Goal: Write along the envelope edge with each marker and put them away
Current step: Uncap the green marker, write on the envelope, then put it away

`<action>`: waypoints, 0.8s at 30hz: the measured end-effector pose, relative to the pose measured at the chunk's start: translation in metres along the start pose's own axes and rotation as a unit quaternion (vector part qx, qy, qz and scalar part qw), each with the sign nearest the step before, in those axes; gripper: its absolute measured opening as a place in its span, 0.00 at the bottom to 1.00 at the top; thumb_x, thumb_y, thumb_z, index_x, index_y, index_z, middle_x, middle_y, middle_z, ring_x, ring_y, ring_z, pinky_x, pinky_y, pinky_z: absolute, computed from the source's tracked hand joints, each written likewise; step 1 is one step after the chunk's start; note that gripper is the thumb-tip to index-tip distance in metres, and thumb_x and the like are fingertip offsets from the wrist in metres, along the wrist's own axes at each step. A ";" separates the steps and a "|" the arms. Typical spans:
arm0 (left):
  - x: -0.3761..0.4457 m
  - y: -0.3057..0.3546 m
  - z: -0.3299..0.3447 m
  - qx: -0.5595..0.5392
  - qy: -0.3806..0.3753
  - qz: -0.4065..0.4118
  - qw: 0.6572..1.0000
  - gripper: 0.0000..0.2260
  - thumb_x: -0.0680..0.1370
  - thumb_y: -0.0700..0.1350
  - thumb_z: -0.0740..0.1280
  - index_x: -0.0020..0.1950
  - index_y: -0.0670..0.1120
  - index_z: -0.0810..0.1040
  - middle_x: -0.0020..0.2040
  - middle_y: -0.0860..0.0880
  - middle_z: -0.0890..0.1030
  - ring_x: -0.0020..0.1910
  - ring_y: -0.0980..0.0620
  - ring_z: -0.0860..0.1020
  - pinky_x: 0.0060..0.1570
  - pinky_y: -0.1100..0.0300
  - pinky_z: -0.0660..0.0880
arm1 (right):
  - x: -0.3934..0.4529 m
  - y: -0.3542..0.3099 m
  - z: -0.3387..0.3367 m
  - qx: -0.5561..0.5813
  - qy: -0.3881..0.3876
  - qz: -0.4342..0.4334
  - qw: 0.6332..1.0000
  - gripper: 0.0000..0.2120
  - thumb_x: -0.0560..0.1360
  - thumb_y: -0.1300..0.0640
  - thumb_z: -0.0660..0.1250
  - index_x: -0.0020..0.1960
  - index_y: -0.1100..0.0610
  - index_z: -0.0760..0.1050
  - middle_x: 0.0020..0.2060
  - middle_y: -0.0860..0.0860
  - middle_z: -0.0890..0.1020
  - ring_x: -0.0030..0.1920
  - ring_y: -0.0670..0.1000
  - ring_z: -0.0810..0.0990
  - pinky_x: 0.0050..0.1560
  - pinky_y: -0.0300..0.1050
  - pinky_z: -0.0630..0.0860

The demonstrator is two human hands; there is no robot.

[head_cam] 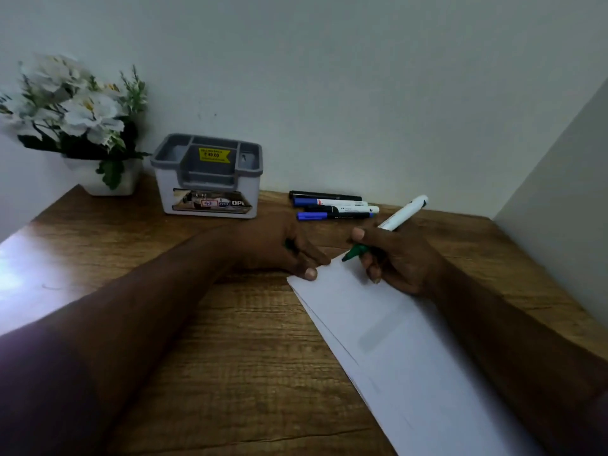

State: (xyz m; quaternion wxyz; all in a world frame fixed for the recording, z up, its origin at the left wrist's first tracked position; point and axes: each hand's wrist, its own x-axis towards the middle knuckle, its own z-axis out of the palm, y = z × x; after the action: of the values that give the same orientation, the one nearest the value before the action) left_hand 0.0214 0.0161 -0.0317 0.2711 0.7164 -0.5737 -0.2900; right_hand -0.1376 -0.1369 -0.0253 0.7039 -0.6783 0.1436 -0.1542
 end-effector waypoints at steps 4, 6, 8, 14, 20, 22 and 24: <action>0.003 -0.003 -0.001 0.016 -0.016 0.022 1.000 0.12 0.73 0.46 0.71 0.56 0.53 0.82 0.37 0.74 0.79 0.40 0.75 0.75 0.44 0.78 0.68 | 0.002 0.000 0.008 -0.004 -0.021 -0.015 1.000 0.10 0.68 0.60 0.72 0.29 0.53 0.77 0.19 0.50 0.72 0.16 0.45 0.64 0.18 0.32 0.61; 0.004 -0.003 -0.001 0.020 -0.013 0.035 0.999 0.10 0.73 0.45 0.72 0.45 0.62 0.82 0.35 0.74 0.79 0.36 0.74 0.75 0.39 0.79 0.68 | -0.001 0.003 0.019 0.034 -0.079 -0.016 0.996 0.07 0.68 0.61 0.72 0.33 0.53 0.81 0.21 0.49 0.75 0.19 0.44 0.67 0.19 0.33 0.64; 0.004 -0.002 -0.001 0.025 0.004 0.038 0.999 0.17 0.72 0.45 0.73 0.32 0.68 0.79 0.32 0.72 0.79 0.36 0.72 0.76 0.37 0.78 0.69 | -0.004 0.007 0.030 0.062 -0.127 -0.018 0.990 0.07 0.69 0.65 0.70 0.38 0.55 0.84 0.24 0.49 0.78 0.22 0.43 0.70 0.21 0.34 0.68; 0.006 -0.002 -0.002 0.046 0.019 0.042 0.998 0.11 0.70 0.44 0.74 0.39 0.61 0.80 0.38 0.63 0.81 0.41 0.63 0.79 0.46 0.68 0.74 | 0.000 0.008 0.038 -0.050 -0.092 -0.065 0.992 0.09 0.70 0.65 0.69 0.35 0.54 0.84 0.23 0.51 0.80 0.20 0.44 0.74 0.19 0.33 0.69; 0.006 -0.006 -0.005 0.039 -0.006 0.025 0.999 0.15 0.72 0.41 0.72 0.32 0.61 0.79 0.29 0.68 0.79 0.33 0.69 0.76 0.42 0.67 0.69 | -0.004 0.016 0.039 -0.132 -0.070 -0.090 0.985 0.11 0.71 0.63 0.71 0.32 0.52 0.83 0.23 0.52 0.80 0.20 0.46 0.75 0.20 0.36 0.71; 0.004 -0.005 -0.006 0.031 -0.011 0.036 0.999 0.17 0.72 0.42 0.72 0.31 0.64 0.79 0.29 0.67 0.79 0.33 0.69 0.76 0.41 0.68 0.68 | -0.004 0.015 0.040 -0.149 -0.073 -0.089 0.982 0.13 0.73 0.65 0.70 0.34 0.52 0.83 0.24 0.52 0.80 0.20 0.47 0.75 0.20 0.37 0.72; 0.003 -0.005 -0.007 0.023 -0.009 0.045 0.999 0.17 0.72 0.42 0.72 0.32 0.65 0.79 0.31 0.66 0.80 0.34 0.69 0.76 0.42 0.68 0.69 | -0.004 0.014 0.040 -0.157 -0.077 -0.081 0.981 0.12 0.73 0.65 0.70 0.34 0.53 0.83 0.23 0.52 0.80 0.20 0.47 0.75 0.20 0.37 0.72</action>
State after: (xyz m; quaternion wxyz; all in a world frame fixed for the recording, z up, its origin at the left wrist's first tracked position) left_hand 0.0302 0.0143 -0.0306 0.2620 0.6935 -0.6143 -0.2703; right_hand -0.1245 -0.0980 -0.0379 0.5831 -0.7994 0.0554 -0.1335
